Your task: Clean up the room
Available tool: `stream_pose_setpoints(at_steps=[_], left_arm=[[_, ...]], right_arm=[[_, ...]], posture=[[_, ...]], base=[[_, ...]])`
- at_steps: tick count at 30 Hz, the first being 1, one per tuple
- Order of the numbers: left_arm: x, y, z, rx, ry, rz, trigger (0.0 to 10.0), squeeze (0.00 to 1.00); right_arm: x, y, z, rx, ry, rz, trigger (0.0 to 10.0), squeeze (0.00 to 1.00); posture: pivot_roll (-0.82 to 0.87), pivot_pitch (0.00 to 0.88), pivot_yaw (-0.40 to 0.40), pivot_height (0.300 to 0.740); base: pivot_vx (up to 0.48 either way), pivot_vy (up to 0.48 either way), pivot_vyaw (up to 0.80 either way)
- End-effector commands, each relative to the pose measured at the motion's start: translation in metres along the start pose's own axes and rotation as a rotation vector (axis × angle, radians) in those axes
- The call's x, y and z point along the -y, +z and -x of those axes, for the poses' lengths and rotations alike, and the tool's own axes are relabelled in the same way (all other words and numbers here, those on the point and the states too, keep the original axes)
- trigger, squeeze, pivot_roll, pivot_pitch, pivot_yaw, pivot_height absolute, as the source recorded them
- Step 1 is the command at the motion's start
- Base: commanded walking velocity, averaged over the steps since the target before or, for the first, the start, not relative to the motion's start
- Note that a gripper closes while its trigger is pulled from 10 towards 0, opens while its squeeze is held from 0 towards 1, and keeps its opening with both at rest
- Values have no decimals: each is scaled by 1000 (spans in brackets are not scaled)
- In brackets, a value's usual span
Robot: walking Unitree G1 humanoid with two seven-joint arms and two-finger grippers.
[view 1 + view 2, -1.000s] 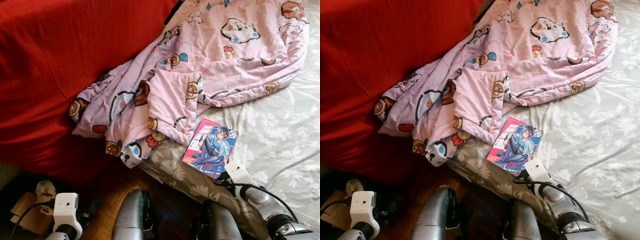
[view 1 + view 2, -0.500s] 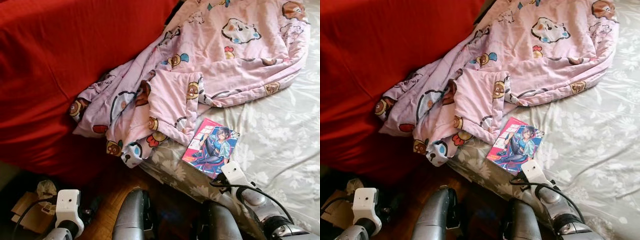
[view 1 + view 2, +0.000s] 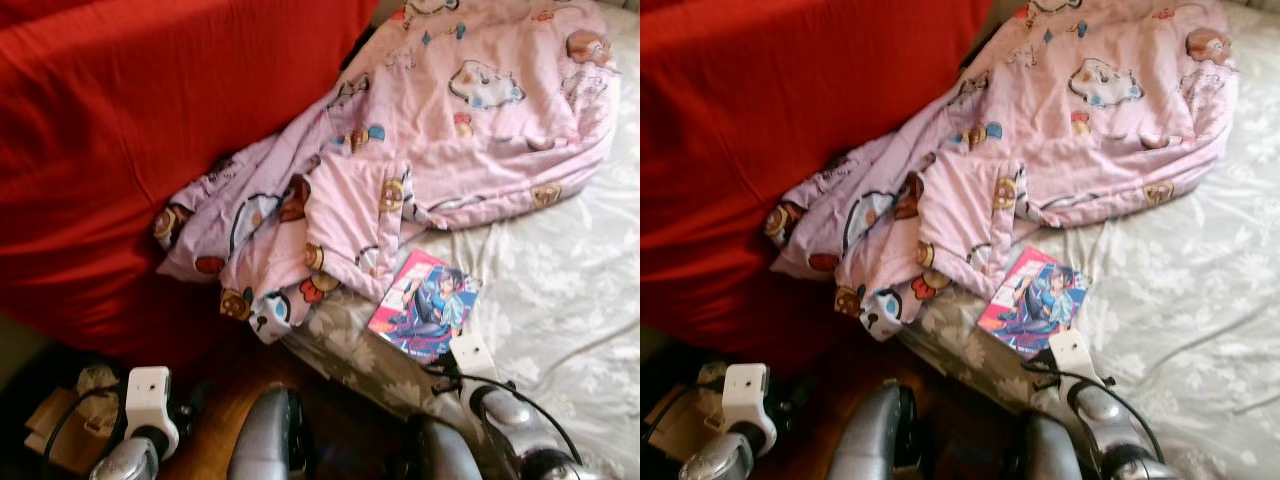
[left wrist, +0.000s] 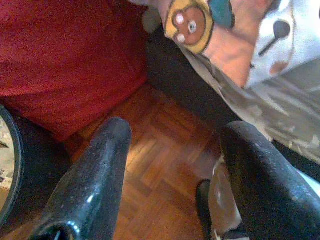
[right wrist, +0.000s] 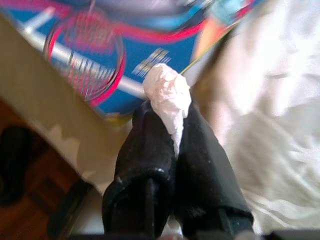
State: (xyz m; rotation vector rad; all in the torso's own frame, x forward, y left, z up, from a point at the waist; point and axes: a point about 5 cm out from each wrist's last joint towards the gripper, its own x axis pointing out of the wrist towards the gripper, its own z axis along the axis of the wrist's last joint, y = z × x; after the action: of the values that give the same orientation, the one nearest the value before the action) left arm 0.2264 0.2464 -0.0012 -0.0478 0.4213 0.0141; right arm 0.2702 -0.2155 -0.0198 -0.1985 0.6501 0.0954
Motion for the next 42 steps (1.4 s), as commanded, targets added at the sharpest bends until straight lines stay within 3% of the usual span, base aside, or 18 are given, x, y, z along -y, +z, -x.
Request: stream_pose_setpoints(at_steps=[1, 8, 11, 12, 13, 14, 15, 19, 24, 26, 32, 38, 42], left_arm=[[-11, -12, 4, -42, 41, 8, 10000, 0], [-10, -16, -2, -57, 52, 23, 10000, 0], [-10, -19, -3, -67, 56, 29, 10000, 0], [-12, -20, -4, -74, 65, 31, 10000, 0], [-12, -20, -4, -74, 65, 31, 10000, 0], [-12, -20, -5, -78, 70, 32, 10000, 0], [-13, -23, -6, -94, 85, 40, 10000, 0], [-6, -29, -10, -133, 96, 53, 10000, 0], [2, -32, -14, -157, 94, 73, 10000, 0], [7, -37, -15, -186, 90, 80, 10000, 0], [14, -49, -12, -256, 74, 74, 10000, 0], [16, -63, -6, -323, 105, 99, 10000, 0], [18, -67, -4, -346, 118, 103, 10000, 0]], right_arm=[[1, -8, 3, 2, -14, -53, 0, 0], [6, -23, 11, 28, -58, -121, 0, 0], [9, -27, 15, 74, -90, -198, 0, 0], [9, -25, 17, 138, -107, -298, 2471, 0], [9, -25, 17, 138, -107, -298, 2471, 0], [10, -24, 17, 161, -118, -339, 3882, 0], [9, -26, 18, 179, -135, -426, 10000, 0], [9, -35, 19, 151, -178, -559, 10000, 0], [3, -50, 20, 42, -191, -546, 10000, 0], [0, -58, 22, 15, -192, -614, 10000, 0], [-19, -74, 24, -116, -116, -488, 10000, 0], [-29, -98, 34, -222, -104, -484, 10000, 0], [-27, -112, 41, -258, -140, -521, 10000, 0]], posture=[[233, 90, 23, 635], [187, 40, 24, 635], [165, 15, 24, 635], [146, 0, 21, 635], [146, 0, 21, 635], [141, 0, 20, 635], [129, 0, 15, 635], [115, 0, -1, 635], [105, 0, -7, 635], [97, 0, -2, 635], [87, 0, -4, 670], [71, 0, -1, 705], [53, 0, 2, 730]], base=[[0, 0, 0], [0, 0, 0], [0, 0, 0], [0, 0, 0], [0, 0, 0], [0, 0, 0], [0, 0, 0], [0, 0, 0], [0, 0, 0], [0, 0, 0], [0, 0, 0], [0, 0, 0], [0, 0, 0]])
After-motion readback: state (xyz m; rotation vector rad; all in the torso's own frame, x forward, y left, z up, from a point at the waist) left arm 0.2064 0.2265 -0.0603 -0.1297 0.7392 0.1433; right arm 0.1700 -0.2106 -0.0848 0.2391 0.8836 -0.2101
